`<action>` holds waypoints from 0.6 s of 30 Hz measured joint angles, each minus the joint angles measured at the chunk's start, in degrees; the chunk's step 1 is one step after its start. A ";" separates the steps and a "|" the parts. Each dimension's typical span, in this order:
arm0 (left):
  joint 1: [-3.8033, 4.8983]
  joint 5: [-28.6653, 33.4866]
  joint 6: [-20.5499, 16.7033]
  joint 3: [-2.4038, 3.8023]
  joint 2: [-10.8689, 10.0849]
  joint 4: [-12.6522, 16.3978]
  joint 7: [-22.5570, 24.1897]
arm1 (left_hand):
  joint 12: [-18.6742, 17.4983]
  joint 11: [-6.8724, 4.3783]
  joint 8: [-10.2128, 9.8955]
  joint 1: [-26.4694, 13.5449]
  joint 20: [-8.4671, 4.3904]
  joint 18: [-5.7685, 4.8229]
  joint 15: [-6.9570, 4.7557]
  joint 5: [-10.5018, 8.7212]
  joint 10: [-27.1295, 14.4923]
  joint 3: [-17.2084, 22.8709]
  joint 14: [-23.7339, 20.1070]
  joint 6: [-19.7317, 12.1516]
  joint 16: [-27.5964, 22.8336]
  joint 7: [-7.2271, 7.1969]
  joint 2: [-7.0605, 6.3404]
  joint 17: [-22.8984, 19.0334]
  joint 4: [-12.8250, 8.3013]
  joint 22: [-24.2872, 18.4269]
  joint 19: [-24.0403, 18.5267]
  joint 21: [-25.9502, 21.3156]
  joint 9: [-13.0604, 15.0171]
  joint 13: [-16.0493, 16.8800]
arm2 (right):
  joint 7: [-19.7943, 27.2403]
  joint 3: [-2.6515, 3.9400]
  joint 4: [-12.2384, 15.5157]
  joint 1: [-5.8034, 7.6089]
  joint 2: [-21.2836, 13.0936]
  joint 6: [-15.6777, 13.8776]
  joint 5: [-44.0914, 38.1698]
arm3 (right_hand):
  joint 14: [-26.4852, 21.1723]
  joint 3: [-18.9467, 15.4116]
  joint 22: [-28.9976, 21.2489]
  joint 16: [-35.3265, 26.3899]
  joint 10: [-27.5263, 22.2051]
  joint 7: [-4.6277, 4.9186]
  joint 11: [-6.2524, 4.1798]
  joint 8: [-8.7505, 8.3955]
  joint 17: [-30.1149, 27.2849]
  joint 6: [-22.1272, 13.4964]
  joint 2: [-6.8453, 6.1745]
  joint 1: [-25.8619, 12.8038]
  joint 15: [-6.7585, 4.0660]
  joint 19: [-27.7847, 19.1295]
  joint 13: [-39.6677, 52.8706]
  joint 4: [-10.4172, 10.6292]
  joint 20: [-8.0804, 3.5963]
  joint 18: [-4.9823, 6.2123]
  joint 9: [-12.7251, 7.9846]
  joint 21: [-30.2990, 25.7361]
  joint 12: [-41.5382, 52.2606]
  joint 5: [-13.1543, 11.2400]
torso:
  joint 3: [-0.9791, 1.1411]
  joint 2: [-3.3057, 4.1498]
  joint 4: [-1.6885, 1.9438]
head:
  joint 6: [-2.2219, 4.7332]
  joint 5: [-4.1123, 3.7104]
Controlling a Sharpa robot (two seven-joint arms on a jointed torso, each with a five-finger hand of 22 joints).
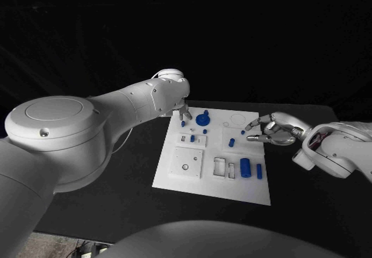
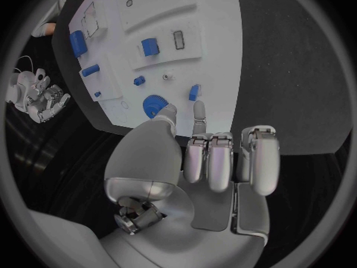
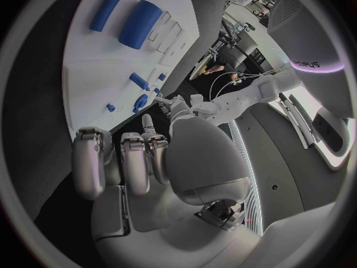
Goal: Assemble the parts on the task board
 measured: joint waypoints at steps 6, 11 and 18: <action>-0.01 -0.30 -0.25 0.00 -0.14 0.03 0.28 | 0.00 -0.02 0.69 0.00 0.00 0.00 0.00 -0.47 -0.02 -0.16 0.00 0.00 0.00 0.00 0.00 0.00 -0.16 0.00 0.00 0.00 1.33 0.00 | -0.05 0.00 0.02 0.00 -0.03 0.00 0.02 | 0.00 0.00 0.00 0.00 0.00 0.00 0.00 0.00 0.00 0.00 0.17 -0.17 0.00 0.00 0.00 0.00 0.00 0.00 -0.05 0.00 0.00 0.00 | 0.01 0.00 0.00 | 0.00 -0.23; -0.02 -0.44 -0.28 0.00 -0.30 0.10 0.31 | 0.00 -0.41 1.46 0.23 0.00 0.01 -0.12 -0.64 0.00 -0.16 0.12 0.00 0.00 0.00 0.21 -0.01 -0.16 0.00 0.00 0.00 3.20 0.00 | -0.09 0.00 0.03 0.01 -0.12 0.01 0.02 | 0.00 0.00 0.00 0.00 0.00 0.00 0.00 0.00 -0.01 0.00 0.25 -0.25 0.00 0.00 0.00 0.00 0.00 -0.01 -0.05 0.00 0.00 0.00 | 0.01 -0.02 0.00 | 0.00 -0.33; -0.02 -0.68 -0.19 0.00 -0.50 0.16 0.28 | 0.00 -0.41 1.92 0.45 0.00 0.00 -0.22 -0.88 0.00 -0.16 0.22 -0.03 0.00 -0.03 -0.01 -0.01 -0.16 0.00 0.00 0.00 4.30 0.00 | -0.12 0.00 0.03 0.01 -0.23 0.01 0.03 | 0.00 0.00 -0.01 0.00 0.00 0.00 0.00 0.00 -0.01 0.00 0.23 -0.23 0.00 0.00 0.00 0.00 0.00 0.00 -0.05 0.00 0.00 0.00 | 0.02 -0.02 -0.01 | 0.00 -0.29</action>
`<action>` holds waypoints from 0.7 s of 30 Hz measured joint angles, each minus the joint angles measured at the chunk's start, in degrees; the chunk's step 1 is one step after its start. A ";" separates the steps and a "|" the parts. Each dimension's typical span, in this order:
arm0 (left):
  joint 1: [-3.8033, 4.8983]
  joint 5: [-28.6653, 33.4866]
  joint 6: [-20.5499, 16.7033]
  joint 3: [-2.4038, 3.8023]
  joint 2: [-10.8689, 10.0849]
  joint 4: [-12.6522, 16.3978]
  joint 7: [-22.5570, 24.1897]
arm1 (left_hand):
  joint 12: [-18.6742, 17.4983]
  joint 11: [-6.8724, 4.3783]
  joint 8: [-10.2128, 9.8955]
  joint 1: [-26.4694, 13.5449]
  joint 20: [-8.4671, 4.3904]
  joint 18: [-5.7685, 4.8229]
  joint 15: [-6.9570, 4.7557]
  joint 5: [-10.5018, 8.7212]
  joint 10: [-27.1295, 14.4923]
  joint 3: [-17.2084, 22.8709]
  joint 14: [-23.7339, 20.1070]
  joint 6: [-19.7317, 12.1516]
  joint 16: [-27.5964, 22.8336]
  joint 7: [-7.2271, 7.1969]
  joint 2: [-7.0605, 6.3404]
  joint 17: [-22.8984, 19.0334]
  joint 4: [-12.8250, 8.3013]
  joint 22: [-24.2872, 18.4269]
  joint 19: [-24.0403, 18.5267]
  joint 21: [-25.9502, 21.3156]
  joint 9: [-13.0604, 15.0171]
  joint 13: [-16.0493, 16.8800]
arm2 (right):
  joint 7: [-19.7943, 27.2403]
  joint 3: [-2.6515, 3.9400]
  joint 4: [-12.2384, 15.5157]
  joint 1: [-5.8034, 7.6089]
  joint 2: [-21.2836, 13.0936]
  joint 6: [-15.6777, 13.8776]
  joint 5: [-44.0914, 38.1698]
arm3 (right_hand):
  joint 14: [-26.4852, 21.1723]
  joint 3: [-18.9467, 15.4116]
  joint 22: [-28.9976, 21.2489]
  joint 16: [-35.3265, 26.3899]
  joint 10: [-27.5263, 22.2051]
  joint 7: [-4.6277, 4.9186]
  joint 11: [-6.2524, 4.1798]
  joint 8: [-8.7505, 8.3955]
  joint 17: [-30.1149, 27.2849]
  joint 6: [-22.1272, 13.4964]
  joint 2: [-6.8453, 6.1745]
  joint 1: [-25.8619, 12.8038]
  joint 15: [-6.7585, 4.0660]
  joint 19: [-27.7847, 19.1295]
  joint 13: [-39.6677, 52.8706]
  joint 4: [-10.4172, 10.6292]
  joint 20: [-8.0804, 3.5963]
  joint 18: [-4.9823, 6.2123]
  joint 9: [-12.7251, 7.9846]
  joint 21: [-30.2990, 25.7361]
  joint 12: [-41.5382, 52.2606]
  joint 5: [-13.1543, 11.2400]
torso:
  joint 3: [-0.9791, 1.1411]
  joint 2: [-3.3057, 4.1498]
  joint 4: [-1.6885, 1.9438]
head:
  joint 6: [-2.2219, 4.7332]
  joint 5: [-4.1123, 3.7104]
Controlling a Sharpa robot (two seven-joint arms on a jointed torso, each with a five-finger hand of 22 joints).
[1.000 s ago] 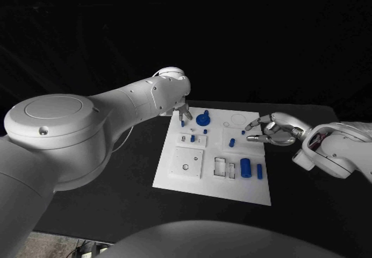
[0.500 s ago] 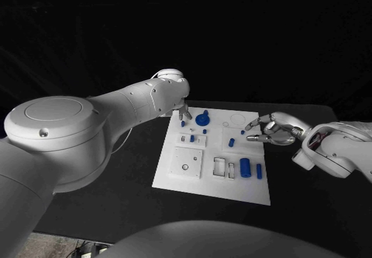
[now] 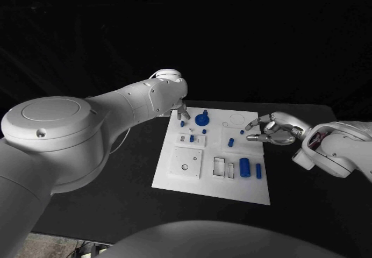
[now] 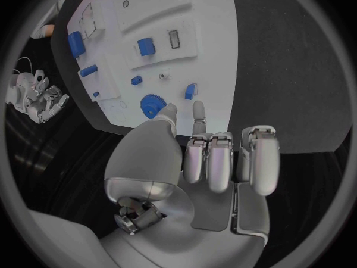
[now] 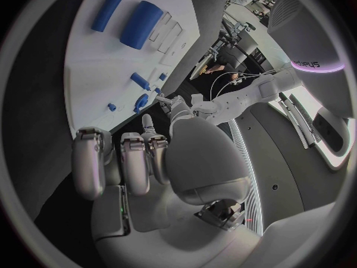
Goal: Assemble the parts on the task board
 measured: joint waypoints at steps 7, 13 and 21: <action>0.00 -0.34 0.49 0.00 -0.22 0.33 -0.03 | 0.00 0.00 0.05 0.22 0.00 0.00 0.00 -0.72 0.00 -0.41 0.00 -0.38 0.00 -0.38 -0.23 -0.01 0.08 0.00 0.00 -0.34 1.03 0.00 | -0.01 0.00 0.00 0.00 -0.04 0.00 0.01 | 0.00 0.00 0.00 0.00 0.00 0.00 0.00 0.00 -0.01 0.00 0.00 0.00 0.00 0.00 0.00 0.00 0.00 0.00 0.00 0.00 0.00 0.00 | 0.01 -0.01 0.00 | 0.00 -0.04; -0.18 -0.48 1.25 0.00 -0.19 0.75 0.04 | 0.00 0.00 0.05 0.23 0.00 0.00 0.00 -1.09 0.00 -0.41 0.00 -0.60 0.00 -0.18 -0.23 -0.01 0.09 0.00 0.00 -0.55 1.46 0.00 | -0.02 0.00 0.02 0.00 -0.05 0.00 0.01 | 0.00 0.00 0.04 0.00 0.00 0.00 0.00 0.00 -0.01 0.00 0.00 0.00 0.00 0.00 0.00 0.00 0.00 0.00 0.00 0.00 0.00 0.00 | -0.01 0.02 -0.01 | 0.00 -0.04; -0.78 -0.66 2.25 0.00 0.03 0.66 0.33 | 0.00 0.00 0.05 0.52 0.00 0.00 0.00 -1.44 0.00 -0.71 0.00 -1.01 0.00 -0.18 0.07 -0.01 0.39 0.00 0.00 -0.77 1.99 0.00 | -0.03 0.00 0.12 0.00 -0.15 0.00 0.01 | 0.00 0.00 0.04 0.00 0.00 0.00 0.00 0.00 -0.01 0.00 0.00 0.00 0.00 0.00 0.00 0.00 0.00 0.00 -0.04 0.00 0.00 0.00 | -0.02 0.03 -0.03 | 0.00 -0.07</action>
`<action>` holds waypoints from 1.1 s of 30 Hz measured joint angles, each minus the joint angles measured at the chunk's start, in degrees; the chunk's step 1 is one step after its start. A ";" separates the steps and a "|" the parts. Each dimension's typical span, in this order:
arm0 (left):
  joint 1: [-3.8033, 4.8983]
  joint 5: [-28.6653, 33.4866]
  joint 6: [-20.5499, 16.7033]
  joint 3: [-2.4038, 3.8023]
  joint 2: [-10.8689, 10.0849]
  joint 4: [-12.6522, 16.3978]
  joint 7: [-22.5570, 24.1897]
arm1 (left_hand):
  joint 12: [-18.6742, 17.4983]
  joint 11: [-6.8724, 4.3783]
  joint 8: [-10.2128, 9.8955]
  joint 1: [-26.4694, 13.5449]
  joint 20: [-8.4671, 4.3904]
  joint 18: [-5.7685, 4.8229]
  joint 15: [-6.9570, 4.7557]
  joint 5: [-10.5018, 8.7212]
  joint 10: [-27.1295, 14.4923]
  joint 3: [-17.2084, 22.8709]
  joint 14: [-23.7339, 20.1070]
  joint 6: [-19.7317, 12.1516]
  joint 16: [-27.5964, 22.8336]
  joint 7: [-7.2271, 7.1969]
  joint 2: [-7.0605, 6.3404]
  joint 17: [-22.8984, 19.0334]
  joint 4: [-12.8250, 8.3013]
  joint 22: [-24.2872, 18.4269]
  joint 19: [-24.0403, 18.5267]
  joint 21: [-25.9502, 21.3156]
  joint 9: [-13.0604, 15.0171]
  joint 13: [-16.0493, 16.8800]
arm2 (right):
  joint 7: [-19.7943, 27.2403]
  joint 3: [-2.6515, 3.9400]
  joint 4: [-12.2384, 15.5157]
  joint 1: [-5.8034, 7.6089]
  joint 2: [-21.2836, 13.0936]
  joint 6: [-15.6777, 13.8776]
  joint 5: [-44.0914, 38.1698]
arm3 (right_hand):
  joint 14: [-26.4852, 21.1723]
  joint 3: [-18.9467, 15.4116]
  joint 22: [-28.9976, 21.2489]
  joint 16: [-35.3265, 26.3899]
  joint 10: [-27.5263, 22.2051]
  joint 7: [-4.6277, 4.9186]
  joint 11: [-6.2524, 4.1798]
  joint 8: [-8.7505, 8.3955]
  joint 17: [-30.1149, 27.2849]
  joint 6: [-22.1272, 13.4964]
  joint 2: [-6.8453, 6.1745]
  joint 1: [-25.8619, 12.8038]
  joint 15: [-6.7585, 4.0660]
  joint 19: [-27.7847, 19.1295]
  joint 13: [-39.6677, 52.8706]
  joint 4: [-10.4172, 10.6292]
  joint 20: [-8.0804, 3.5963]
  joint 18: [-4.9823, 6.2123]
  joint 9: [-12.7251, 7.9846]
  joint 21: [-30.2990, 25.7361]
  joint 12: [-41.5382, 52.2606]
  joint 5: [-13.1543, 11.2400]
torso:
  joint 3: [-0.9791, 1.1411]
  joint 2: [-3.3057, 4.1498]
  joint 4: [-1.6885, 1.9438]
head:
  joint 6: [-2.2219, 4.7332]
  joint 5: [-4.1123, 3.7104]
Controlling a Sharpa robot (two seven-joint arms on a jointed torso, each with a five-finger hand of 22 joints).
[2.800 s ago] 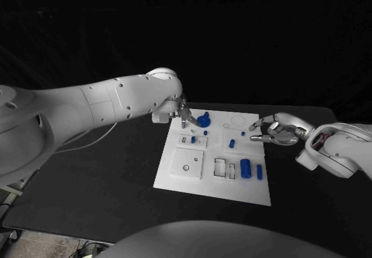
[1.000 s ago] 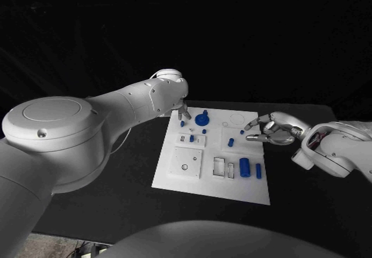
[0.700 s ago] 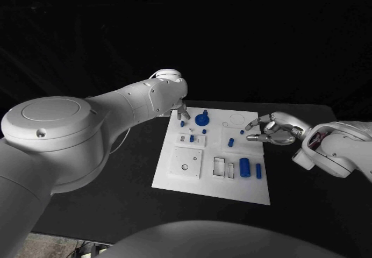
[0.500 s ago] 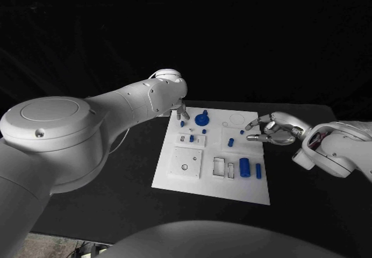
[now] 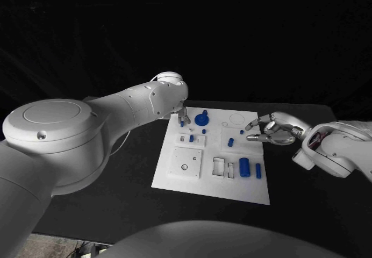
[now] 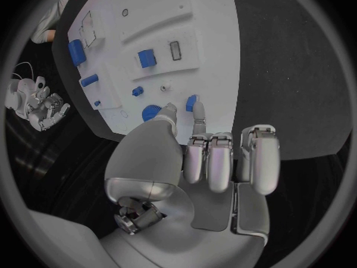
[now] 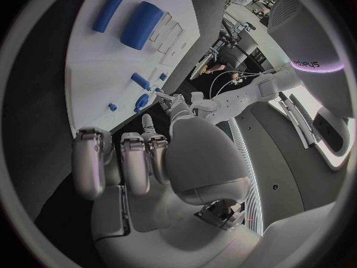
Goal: Assemble the parts on the task board
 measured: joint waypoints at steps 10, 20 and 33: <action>-0.45 -1.58 0.32 -0.01 0.00 -0.42 0.48 | 0.00 0.00 -0.21 0.67 0.00 0.00 0.00 -0.31 0.00 0.00 0.00 -0.23 0.00 0.17 0.07 0.00 0.00 0.00 0.00 -0.23 0.49 0.00 | -0.01 0.00 0.11 0.00 -0.16 0.00 0.01 | 0.00 0.00 -0.01 0.00 0.00 0.00 0.00 0.00 0.00 0.00 0.00 0.00 0.00 0.00 0.00 0.00 0.00 -0.01 0.00 0.00 0.00 0.00 | 0.01 0.00 0.02 | 0.00 -0.13; -0.53 -2.65 0.14 -0.01 -0.14 -0.14 1.10 | 0.00 0.00 -0.73 2.65 0.00 0.00 0.00 -0.12 0.00 0.97 0.00 -0.60 0.00 0.20 0.84 -0.01 -0.96 0.00 0.00 -0.57 1.48 0.00 | -0.01 0.00 0.10 0.00 -0.15 0.01 0.02 | 0.00 0.00 -0.01 0.00 0.00 0.00 0.00 0.00 -0.01 0.00 0.00 0.00 0.00 0.00 0.00 0.00 0.00 0.00 0.00 0.00 0.00 0.00 | 0.02 -0.03 0.05 | 0.00 0.02; -0.56 -2.49 -0.16 -0.01 -0.14 0.19 2.03 | 0.00 0.00 -0.95 3.42 0.00 0.00 0.00 1.70 0.00 2.15 0.00 -0.60 0.00 0.20 1.61 -0.01 -0.69 0.00 0.00 -0.56 2.21 0.00 | -0.03 0.00 0.05 0.00 -0.13 0.04 0.02 | 0.00 0.00 -0.02 0.00 0.00 0.00 0.00 0.00 -0.01 0.00 0.00 0.00 0.00 0.00 0.00 0.00 0.00 0.00 0.01 0.00 0.00 0.00 | 0.02 -0.03 0.03 | 0.00 0.12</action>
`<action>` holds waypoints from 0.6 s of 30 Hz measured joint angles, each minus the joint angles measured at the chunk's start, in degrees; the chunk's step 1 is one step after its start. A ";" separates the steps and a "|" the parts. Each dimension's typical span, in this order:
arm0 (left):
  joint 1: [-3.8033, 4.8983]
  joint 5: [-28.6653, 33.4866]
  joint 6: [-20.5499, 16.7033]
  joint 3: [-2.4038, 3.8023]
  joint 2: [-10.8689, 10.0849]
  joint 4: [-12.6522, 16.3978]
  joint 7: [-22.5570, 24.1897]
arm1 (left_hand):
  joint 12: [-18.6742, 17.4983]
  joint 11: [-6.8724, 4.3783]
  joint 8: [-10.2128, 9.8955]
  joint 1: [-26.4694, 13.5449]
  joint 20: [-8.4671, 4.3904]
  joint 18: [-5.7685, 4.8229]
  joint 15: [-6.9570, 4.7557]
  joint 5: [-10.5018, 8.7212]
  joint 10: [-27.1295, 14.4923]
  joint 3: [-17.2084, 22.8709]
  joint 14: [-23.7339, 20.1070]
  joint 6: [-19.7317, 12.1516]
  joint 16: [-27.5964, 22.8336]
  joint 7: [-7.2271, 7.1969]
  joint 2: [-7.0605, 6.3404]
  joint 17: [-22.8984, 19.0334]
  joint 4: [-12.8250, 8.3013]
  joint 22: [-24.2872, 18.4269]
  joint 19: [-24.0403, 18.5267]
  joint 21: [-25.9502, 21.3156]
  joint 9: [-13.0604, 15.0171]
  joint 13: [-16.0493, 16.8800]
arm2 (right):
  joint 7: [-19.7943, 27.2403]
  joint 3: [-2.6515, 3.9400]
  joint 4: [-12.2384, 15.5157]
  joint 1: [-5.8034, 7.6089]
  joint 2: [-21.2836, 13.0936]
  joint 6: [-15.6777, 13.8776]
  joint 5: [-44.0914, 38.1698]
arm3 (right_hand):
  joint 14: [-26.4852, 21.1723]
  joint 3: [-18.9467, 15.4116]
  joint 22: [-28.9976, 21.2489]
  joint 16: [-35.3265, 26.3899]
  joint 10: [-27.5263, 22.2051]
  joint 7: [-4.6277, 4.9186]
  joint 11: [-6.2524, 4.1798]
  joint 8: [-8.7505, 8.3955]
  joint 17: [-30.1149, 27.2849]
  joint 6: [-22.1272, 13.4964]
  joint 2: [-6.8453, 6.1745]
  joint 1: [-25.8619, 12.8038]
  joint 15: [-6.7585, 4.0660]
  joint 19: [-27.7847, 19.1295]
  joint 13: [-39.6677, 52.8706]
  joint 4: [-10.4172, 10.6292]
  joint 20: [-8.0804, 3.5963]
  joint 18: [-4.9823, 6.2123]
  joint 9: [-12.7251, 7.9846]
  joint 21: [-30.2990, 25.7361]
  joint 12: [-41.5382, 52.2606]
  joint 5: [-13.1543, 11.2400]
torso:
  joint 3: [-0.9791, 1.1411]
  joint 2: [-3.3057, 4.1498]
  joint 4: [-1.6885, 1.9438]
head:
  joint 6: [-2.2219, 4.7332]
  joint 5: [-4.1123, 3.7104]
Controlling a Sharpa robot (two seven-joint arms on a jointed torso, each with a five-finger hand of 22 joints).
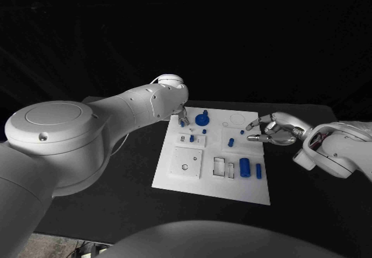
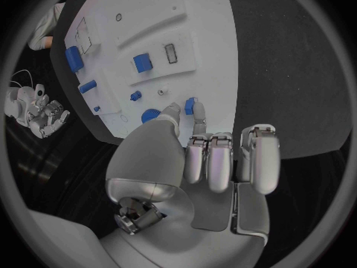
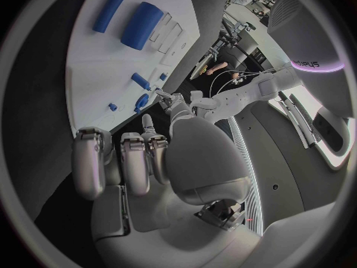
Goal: Assemble the parts on the task board
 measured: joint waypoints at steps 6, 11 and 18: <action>-0.02 0.73 -0.12 0.00 -0.01 -0.06 0.11 | 0.00 0.00 -0.38 0.77 0.00 0.00 0.00 3.34 0.00 1.57 0.00 0.31 0.00 -0.31 -0.06 0.00 0.19 0.00 0.00 -0.21 0.75 0.00 | -0.04 0.00 -0.01 0.00 0.00 0.03 0.00 | 0.00 0.00 0.00 0.00 0.00 0.00 0.00 0.00 0.00 0.00 0.00 0.00 0.00 0.00 0.00 0.00 0.00 0.00 -0.05 0.00 0.00 0.00 | 0.00 0.00 -0.01 | 0.00 -0.06; -0.03 1.28 -0.14 0.00 0.00 -0.10 0.11 | 0.00 0.00 -0.69 2.22 0.00 0.00 0.00 5.03 0.00 3.60 0.00 0.63 0.00 -0.62 -0.46 0.00 0.10 0.00 0.00 -0.21 1.33 0.00 | -0.07 0.00 -0.01 0.00 -0.01 0.07 0.01 | 0.00 0.00 -0.01 0.00 0.00 0.00 0.00 0.00 0.00 0.00 0.00 0.00 0.00 0.00 0.00 0.00 0.00 0.00 -0.05 0.00 0.00 0.00 | -0.01 0.01 0.00 | 0.00 -0.06; -0.07 1.63 -0.15 0.00 0.03 -0.18 -0.03 | 0.00 -0.43 -1.27 4.60 -0.41 0.00 -0.21 5.84 0.00 8.17 -0.21 0.83 0.00 -0.82 -1.44 0.00 -0.86 0.00 0.01 -0.21 1.95 0.00 | -0.14 0.00 -0.02 0.00 -0.02 0.18 0.05 | 0.00 0.00 -0.01 0.00 0.00 0.00 0.00 0.00 -0.01 0.00 0.00 0.00 0.00 0.00 0.00 0.00 0.00 0.00 -0.05 0.00 0.00 0.00 | -0.01 0.01 0.00 | 0.00 0.00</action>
